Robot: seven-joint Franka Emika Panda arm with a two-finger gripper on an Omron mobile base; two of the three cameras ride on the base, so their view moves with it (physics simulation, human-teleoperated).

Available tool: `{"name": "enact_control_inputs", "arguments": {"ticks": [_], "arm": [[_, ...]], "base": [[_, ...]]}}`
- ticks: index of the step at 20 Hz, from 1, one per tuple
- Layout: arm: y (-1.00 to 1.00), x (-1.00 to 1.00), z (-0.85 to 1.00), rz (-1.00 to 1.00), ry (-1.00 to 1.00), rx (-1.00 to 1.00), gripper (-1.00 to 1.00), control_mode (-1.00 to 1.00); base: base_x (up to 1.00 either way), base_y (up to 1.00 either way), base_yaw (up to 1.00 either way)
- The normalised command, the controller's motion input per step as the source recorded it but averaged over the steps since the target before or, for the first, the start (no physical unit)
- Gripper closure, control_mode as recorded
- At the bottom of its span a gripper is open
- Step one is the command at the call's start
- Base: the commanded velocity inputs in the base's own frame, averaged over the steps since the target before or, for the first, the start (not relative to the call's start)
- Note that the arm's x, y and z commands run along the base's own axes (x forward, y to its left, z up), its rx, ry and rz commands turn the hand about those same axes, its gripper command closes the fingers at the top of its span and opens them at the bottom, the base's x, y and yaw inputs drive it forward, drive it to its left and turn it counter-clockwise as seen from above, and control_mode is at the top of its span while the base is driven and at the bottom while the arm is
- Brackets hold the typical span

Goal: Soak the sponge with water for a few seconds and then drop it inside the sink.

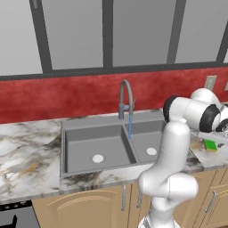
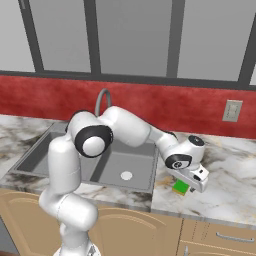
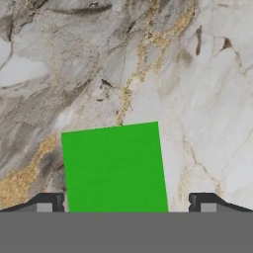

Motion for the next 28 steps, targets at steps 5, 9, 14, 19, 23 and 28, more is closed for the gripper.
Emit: {"name": "enact_control_inputs", "arguments": {"ticks": [5,9,14,19,23,28], "arm": [[0.0,0.08,-0.11,0.0,0.0,0.0,-1.0,-1.0],[0.0,0.2,-0.14,0.0,0.0,0.0,-1.0,-1.0],[0.0,0.12,-0.16,0.0,0.0,0.0,-1.0,-1.0],[0.0,0.0,-0.21,0.0,0.0,0.0,-1.0,-1.0],[0.0,0.0,-0.26,0.0,0.0,0.0,-1.0,-1.0],[0.0,0.0,-0.38,0.0,0.0,0.0,-1.0,-1.0]], "base": [[0.0,0.0,0.0],[0.0,0.0,0.0],[0.0,0.0,0.0],[0.0,0.0,0.0],[0.0,0.0,0.0],[0.0,0.0,0.0]]}}
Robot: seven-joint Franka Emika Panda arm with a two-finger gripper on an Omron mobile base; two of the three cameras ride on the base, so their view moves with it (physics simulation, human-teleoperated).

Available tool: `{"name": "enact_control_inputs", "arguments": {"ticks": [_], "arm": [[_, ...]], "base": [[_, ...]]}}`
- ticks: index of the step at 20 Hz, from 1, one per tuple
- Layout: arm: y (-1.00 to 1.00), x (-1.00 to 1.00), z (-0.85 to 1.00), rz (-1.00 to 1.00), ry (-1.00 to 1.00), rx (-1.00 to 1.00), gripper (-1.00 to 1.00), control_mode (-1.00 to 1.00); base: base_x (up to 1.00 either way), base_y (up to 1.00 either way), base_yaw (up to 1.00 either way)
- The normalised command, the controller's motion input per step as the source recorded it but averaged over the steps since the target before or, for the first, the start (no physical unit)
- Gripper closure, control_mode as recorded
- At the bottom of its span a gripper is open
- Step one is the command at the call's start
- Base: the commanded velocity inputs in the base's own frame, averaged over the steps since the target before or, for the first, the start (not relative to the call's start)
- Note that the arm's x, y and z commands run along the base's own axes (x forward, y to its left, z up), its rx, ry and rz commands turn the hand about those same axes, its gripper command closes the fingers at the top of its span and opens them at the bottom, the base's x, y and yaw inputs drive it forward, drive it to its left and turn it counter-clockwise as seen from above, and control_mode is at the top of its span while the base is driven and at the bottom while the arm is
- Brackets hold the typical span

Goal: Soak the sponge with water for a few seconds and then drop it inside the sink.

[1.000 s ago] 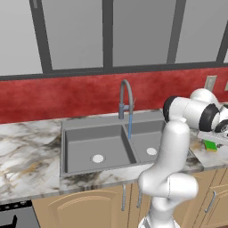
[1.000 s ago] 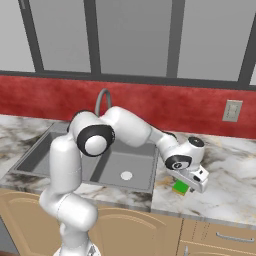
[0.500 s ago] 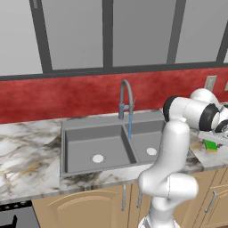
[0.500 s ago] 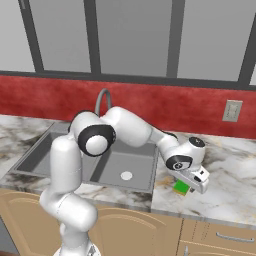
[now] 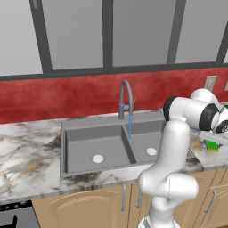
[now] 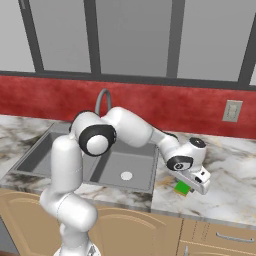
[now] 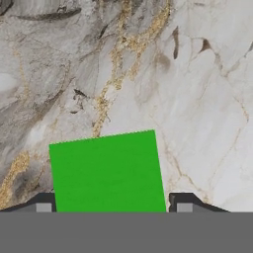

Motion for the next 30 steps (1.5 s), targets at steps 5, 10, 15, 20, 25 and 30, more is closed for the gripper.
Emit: {"name": "enact_control_inputs", "arguments": {"ticks": [5,10,15,20,25,30], "arm": [[0.0,0.02,-0.36,0.0,-0.03,0.0,-1.0,-1.0],[0.0,0.0,-0.02,0.0,0.0,0.0,-1.0,-1.0],[0.0,0.0,0.0,0.0,0.0,0.0,-1.0,-1.0],[0.0,0.0,0.0,0.0,0.0,0.0,1.0,-1.0],[0.0,0.0,0.0,0.0,0.0,0.0,1.0,-1.0],[0.0,0.0,0.0,0.0,0.0,0.0,1.0,-1.0]], "base": [[0.0,0.0,0.0],[0.0,0.0,0.0],[0.0,0.0,0.0],[0.0,0.0,0.0],[0.0,0.0,0.0],[0.0,0.0,0.0]]}}
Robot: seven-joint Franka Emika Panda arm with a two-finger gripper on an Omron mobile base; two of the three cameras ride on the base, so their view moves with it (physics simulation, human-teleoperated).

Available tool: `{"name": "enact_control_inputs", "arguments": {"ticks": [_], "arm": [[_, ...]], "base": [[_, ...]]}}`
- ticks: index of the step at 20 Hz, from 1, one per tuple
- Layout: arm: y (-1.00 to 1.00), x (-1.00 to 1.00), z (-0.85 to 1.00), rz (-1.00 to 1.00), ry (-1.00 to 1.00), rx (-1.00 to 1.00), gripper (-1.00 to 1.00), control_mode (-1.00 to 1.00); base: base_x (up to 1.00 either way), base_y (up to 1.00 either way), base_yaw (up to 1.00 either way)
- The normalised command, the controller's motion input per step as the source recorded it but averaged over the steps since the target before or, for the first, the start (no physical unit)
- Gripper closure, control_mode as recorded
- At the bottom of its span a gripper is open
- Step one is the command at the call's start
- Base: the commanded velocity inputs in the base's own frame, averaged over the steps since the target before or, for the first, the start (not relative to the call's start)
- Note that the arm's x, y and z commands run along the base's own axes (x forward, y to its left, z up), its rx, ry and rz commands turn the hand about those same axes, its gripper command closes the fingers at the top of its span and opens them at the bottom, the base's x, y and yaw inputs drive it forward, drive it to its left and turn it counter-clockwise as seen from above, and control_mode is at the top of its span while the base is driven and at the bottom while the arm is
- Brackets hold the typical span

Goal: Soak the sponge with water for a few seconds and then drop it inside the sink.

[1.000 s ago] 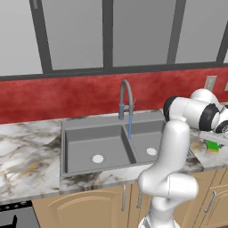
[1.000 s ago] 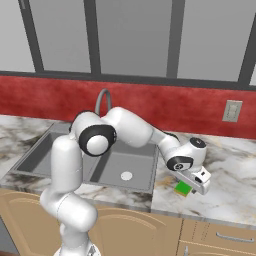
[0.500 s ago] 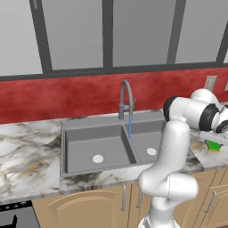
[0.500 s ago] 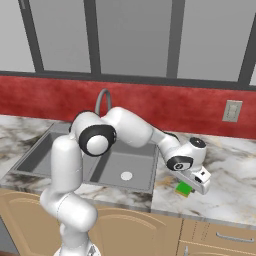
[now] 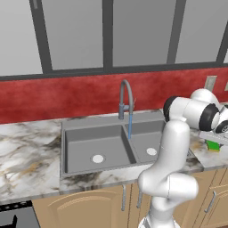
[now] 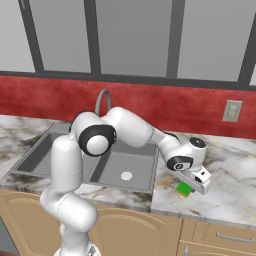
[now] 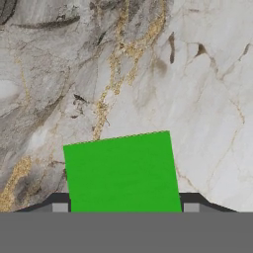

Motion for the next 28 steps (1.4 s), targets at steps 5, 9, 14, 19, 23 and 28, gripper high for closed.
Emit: {"name": "enact_control_inputs", "arguments": {"ticks": [5,9,14,19,23,28], "arm": [[0.03,-0.12,0.13,0.0,-0.06,0.03,1.0,-1.0],[0.09,-0.33,0.42,0.0,-0.04,0.01,1.0,-1.0],[0.2,-0.36,0.5,0.0,0.0,0.0,1.0,-1.0],[0.48,-0.31,0.45,0.0,0.0,-0.03,1.0,-1.0],[0.55,-0.31,0.34,0.0,0.0,-0.05,1.0,-1.0],[0.57,-0.32,0.27,0.0,0.0,-0.06,1.0,-1.0]], "base": [[0.0,0.0,0.0],[0.0,0.0,0.0],[0.0,0.0,0.0],[0.0,0.0,0.0],[0.0,0.0,0.0],[0.0,0.0,0.0]]}}
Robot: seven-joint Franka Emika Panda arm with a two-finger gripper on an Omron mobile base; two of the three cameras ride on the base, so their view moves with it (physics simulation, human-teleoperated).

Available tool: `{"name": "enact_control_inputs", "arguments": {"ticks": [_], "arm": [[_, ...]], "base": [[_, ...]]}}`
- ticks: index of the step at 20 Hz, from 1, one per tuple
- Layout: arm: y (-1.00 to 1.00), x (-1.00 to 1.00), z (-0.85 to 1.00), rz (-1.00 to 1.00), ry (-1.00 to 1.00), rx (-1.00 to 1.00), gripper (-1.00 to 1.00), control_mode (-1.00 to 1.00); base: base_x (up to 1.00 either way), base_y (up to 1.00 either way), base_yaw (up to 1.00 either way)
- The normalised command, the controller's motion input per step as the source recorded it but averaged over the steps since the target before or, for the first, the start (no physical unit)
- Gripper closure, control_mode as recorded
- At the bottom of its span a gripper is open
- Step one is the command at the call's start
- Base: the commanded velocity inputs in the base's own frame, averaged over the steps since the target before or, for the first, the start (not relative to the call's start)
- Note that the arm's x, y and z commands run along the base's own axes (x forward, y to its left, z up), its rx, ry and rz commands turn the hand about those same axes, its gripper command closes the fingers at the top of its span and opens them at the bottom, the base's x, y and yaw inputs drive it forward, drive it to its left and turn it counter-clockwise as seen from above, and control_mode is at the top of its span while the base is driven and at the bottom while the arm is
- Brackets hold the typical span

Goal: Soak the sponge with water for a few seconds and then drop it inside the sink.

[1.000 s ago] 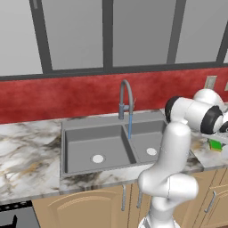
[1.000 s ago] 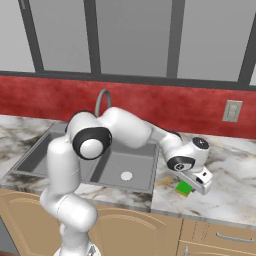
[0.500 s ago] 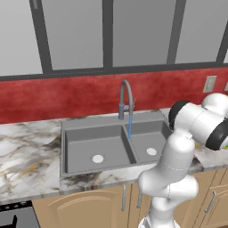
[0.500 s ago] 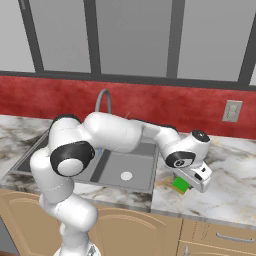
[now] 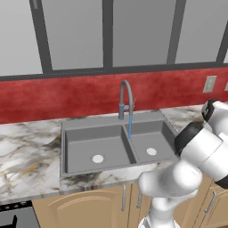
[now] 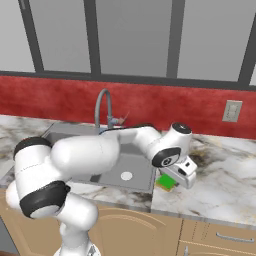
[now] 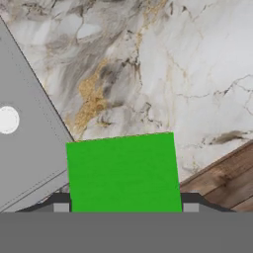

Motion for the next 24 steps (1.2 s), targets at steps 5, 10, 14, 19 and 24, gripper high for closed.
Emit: {"name": "enact_control_inputs", "arguments": {"ticks": [5,10,14,19,24], "arm": [[0.53,-0.28,0.22,0.0,0.0,-0.06,1.0,-1.0],[0.59,-0.09,0.4,-0.01,0.0,-0.08,1.0,-1.0],[0.7,0.0,0.47,-0.05,0.0,-0.1,1.0,-1.0],[0.68,0.0,0.42,-0.07,0.0,-0.08,1.0,-1.0],[0.49,0.0,0.2,-0.09,-0.01,-0.04,1.0,-1.0]], "base": [[0.0,0.0,0.0],[0.0,0.0,0.0],[0.0,0.0,0.0],[0.0,0.0,0.0],[0.0,0.0,0.0]]}}
